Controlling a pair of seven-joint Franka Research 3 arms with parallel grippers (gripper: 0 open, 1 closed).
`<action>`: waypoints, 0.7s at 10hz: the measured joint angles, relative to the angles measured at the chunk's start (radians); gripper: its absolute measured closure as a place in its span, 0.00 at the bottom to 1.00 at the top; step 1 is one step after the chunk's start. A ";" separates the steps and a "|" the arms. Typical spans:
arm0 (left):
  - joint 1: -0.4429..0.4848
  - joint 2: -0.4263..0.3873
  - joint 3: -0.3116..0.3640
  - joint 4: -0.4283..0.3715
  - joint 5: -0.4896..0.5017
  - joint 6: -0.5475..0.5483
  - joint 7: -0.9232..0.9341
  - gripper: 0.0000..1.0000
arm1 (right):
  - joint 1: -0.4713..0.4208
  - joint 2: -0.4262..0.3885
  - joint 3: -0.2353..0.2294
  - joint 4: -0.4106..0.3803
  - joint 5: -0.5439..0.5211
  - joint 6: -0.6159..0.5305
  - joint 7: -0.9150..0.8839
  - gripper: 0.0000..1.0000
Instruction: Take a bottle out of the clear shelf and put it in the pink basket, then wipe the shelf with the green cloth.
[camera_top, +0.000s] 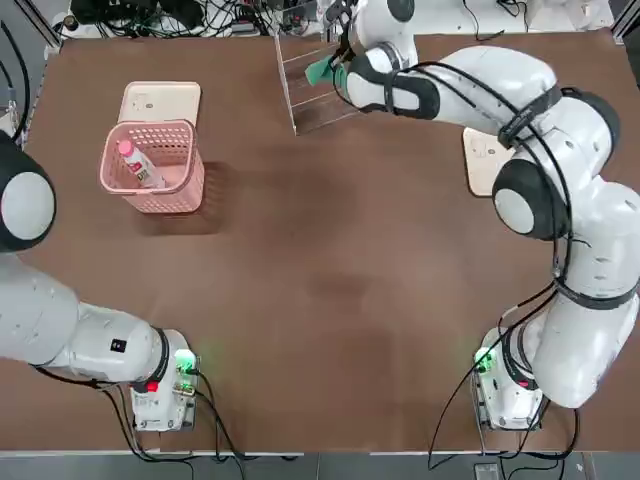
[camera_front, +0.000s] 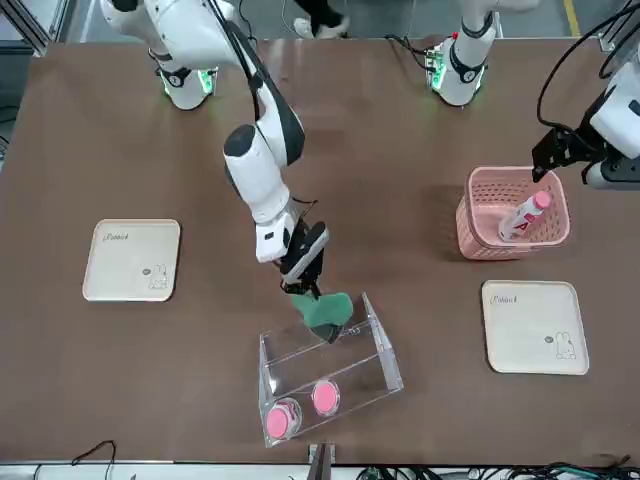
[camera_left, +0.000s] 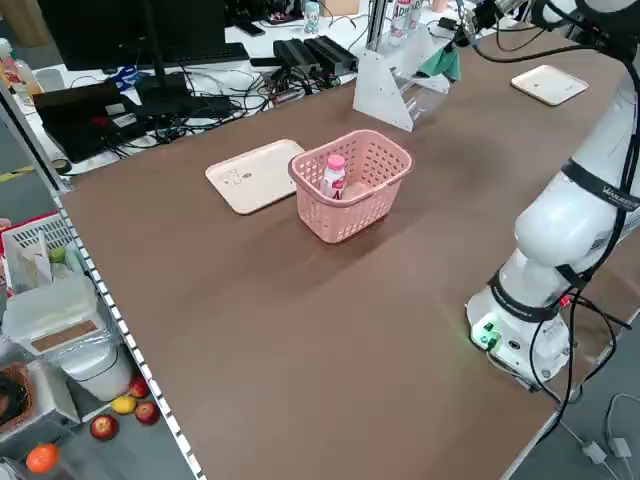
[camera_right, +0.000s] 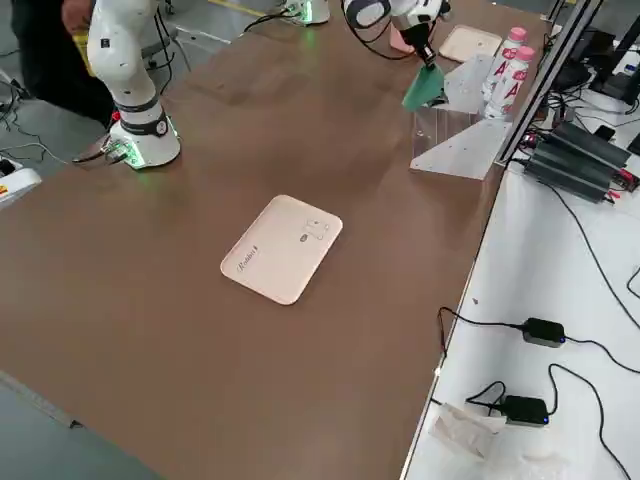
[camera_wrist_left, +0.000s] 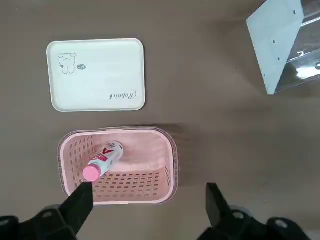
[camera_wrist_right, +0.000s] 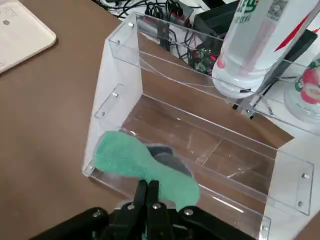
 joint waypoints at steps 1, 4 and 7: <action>0.000 0.001 0.000 0.000 0.000 0.000 0.000 0.00 | 0.005 -0.023 0.002 -0.010 0.000 -0.021 0.004 0.97; 0.000 0.003 0.000 0.000 0.000 0.002 0.000 0.00 | 0.020 -0.016 0.004 -0.063 -0.044 0.085 0.000 0.97; 0.000 0.004 -0.004 0.000 0.000 0.005 0.001 0.00 | 0.021 0.080 0.001 -0.099 -0.122 0.291 -0.008 0.98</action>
